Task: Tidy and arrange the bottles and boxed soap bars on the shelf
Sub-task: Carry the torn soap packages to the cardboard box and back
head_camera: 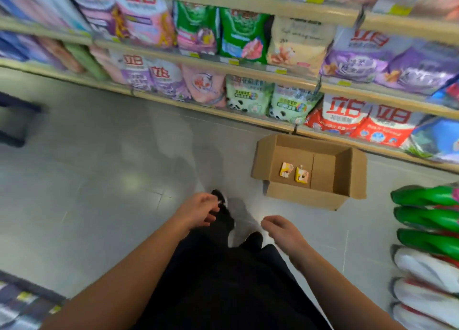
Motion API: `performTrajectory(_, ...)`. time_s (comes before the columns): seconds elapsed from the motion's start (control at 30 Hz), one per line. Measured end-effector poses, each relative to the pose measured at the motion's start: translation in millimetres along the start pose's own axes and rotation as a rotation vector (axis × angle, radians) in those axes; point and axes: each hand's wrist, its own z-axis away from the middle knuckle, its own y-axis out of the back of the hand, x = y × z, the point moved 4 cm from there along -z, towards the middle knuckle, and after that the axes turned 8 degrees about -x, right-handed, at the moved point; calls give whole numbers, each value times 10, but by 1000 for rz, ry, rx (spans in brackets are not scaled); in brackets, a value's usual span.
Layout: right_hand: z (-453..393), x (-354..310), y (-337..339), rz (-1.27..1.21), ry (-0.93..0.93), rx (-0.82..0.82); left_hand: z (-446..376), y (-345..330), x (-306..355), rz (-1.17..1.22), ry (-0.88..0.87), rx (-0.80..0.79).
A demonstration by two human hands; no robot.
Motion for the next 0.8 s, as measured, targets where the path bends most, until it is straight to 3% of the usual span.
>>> performTrajectory(0.27,-20,-548,-911,246,95,-118,760,778,-1049,379,-10,175)
performTrajectory(0.5,-176,-1211,-2297,436,147,-171,1150,1787,-2070,659,13,299)
performTrajectory(0.8,-441,-1368,-3983,637,123,-214,1232,3279,-3259,801,77,356)
